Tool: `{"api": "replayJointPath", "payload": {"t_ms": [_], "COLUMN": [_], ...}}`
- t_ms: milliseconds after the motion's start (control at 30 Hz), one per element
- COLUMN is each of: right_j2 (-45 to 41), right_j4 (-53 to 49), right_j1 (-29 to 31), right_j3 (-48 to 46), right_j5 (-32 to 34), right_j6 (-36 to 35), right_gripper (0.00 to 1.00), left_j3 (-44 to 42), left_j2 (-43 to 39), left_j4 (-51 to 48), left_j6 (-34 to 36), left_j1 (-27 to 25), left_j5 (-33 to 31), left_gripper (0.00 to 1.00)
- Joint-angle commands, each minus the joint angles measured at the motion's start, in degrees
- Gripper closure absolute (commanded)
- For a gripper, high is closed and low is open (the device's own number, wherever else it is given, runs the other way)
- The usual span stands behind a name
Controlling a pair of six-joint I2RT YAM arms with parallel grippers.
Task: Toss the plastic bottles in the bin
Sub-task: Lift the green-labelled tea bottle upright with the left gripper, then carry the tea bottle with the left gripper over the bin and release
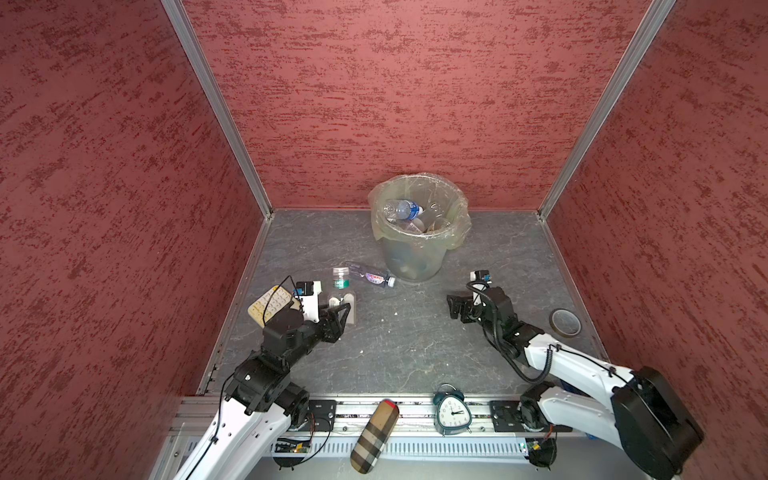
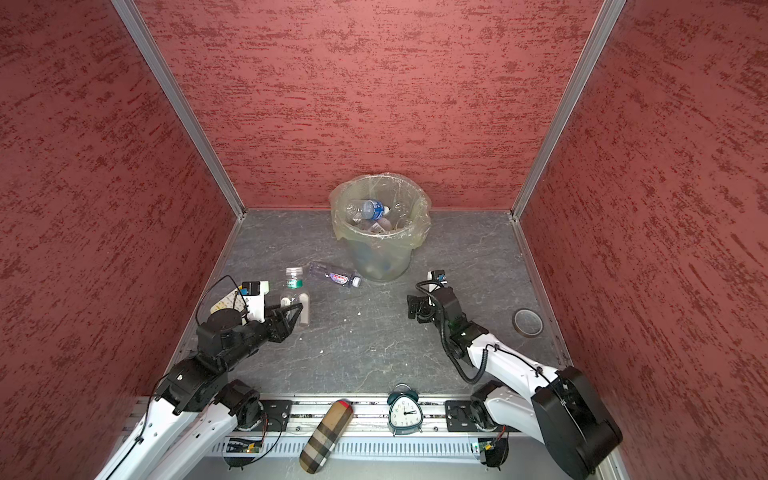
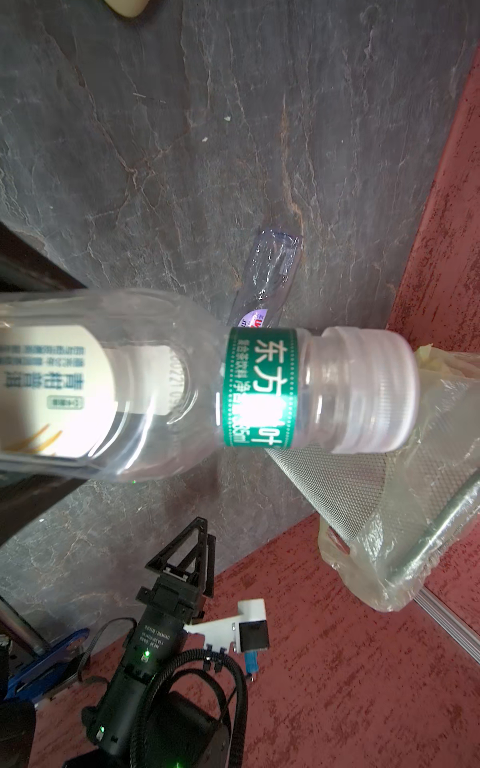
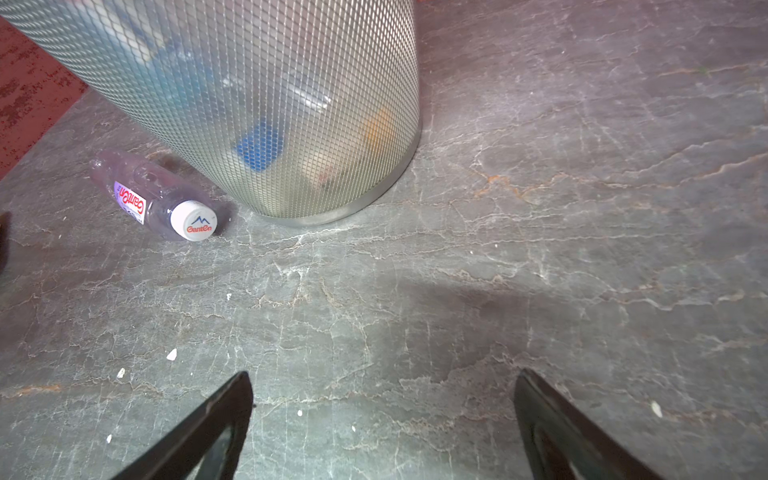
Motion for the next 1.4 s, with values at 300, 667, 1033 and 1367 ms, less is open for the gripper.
{"api": "replayJointPath", "payload": {"t_ms": [300,667,1033,1367], "right_j2": [-0.18,-1.62,-3.00,-2.77], "right_j4": [1.32,0.55,0.08,0.35], "right_j1": [-0.02,0.00,-0.04,-0.05], "right_j3": [0.63,0.42,0.07,0.14], "right_j5": [-0.40,0.14,0.23,0.04], "right_j6": [-0.15,-0.13,-0.05,-0.24], "right_gripper": [0.02,0.01,0.02,0.02], "left_j3": [10.78,56.61,67.11,55.83], "left_j2": [9.07,58.89,69.86,60.20], "left_j4": [7.38,22.43,17.92,17.25], "left_j6": [1.08,7.21,3.98,4.49], "left_j1": [-2.08,-2.35,1.14,4.22], "left_j5": [2.59,9.42,10.12,9.16], "left_gripper": [0.67,0.56,0.01,0.01]}}
